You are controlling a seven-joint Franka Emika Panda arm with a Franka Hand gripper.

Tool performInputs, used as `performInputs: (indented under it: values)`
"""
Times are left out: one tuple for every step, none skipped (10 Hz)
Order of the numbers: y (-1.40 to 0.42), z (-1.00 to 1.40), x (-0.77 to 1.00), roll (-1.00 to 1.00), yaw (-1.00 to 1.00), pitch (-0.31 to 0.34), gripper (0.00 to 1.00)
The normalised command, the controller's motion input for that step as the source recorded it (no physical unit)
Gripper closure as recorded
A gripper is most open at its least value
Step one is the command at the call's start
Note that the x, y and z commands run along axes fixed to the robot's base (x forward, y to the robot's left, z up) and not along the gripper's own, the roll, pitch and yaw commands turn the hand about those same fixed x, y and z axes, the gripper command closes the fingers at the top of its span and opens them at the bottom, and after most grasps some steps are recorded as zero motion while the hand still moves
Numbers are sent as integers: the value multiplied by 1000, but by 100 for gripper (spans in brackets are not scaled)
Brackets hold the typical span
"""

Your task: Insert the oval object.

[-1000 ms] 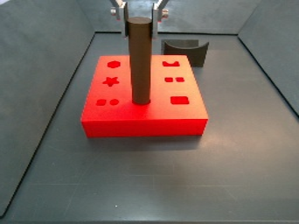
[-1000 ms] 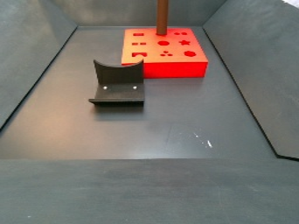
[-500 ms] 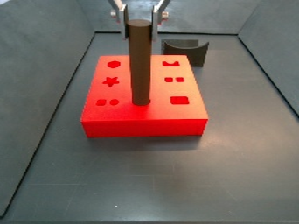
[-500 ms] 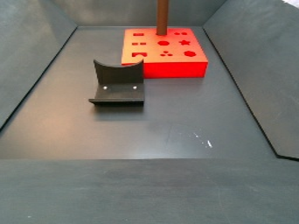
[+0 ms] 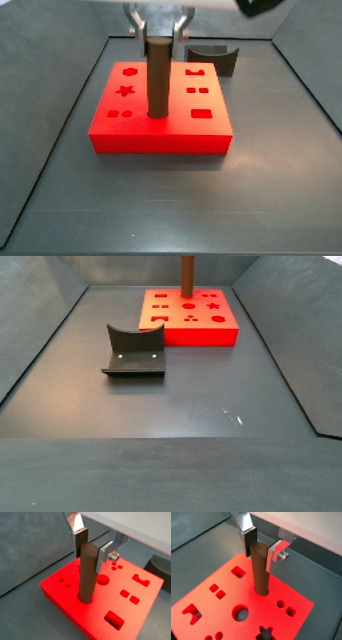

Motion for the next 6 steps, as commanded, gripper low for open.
performInputs:
  values:
    - [-103,-643,40,3,0,0,100]
    - [-89,-806,37,4,0,0,100]
    - [-40,-714,57,0,0,0,100]
    - [0,-594,0,0,0,0,100]
    - [0,-46,0,39,0,11,100]
    - [0,0,0,0,0,0,100]
